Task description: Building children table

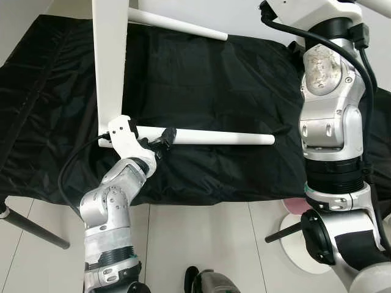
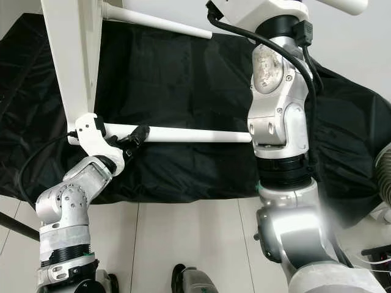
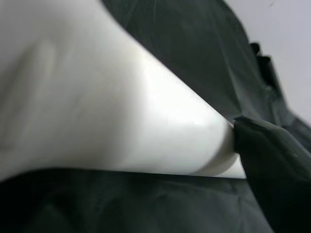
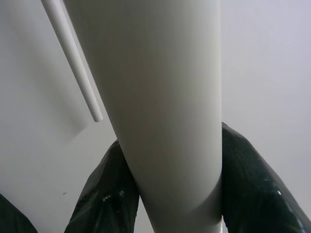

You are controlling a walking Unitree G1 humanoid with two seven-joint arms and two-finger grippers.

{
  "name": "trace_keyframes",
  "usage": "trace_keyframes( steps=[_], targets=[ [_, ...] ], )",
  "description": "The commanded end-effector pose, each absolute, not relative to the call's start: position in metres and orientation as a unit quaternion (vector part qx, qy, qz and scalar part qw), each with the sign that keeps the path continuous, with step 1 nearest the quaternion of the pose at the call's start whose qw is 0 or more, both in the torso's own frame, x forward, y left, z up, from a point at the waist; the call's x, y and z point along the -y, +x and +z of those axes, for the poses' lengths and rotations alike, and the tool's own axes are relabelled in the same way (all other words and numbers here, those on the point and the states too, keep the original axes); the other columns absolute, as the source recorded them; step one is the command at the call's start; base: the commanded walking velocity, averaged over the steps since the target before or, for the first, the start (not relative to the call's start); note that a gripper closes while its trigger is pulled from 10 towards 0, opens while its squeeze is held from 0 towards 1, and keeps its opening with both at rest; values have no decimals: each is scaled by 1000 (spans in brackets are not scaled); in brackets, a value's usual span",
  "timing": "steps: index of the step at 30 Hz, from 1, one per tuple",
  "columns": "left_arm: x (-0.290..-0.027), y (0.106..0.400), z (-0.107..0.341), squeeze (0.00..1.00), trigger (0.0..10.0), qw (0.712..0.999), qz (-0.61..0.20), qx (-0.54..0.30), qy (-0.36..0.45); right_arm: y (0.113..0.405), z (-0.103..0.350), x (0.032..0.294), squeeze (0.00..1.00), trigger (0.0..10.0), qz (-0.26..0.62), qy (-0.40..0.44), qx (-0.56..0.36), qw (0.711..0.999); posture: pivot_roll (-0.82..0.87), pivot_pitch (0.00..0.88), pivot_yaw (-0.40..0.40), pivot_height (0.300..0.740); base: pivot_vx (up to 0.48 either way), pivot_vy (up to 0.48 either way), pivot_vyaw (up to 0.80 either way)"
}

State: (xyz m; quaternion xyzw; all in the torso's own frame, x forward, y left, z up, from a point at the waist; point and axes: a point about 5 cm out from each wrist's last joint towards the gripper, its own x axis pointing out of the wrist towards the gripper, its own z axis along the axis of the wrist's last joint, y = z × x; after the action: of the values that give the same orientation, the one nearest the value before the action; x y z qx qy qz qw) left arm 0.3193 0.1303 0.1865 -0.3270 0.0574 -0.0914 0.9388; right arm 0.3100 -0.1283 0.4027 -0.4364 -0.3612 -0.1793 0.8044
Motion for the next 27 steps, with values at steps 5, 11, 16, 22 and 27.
trace_keyframes(
  steps=[5,11,16,22,27],
  targets=[
    [-66,337,285,0,0,889,-38,3,-456,287,437,144,0,0,-233,-331,424,811,-59,172,-122,740,0,0,0],
    [-58,341,314,0,0,868,-86,54,-486,287,441,143,0,0,-221,-324,430,814,-63,170,-125,740,0,0,0],
    [-66,348,364,0,0,853,-136,147,-483,286,448,144,0,0,-213,-340,442,802,-70,166,-118,740,0,0,0],
    [-78,348,405,0,0,838,-189,224,-461,284,450,146,0,0,-213,-356,452,790,-65,165,-111,740,0,0,0],
    [-89,338,442,0,0,805,-223,293,-465,281,451,150,0,0,-216,-379,456,775,-65,159,-101,740,0,0,0]
  ],
)
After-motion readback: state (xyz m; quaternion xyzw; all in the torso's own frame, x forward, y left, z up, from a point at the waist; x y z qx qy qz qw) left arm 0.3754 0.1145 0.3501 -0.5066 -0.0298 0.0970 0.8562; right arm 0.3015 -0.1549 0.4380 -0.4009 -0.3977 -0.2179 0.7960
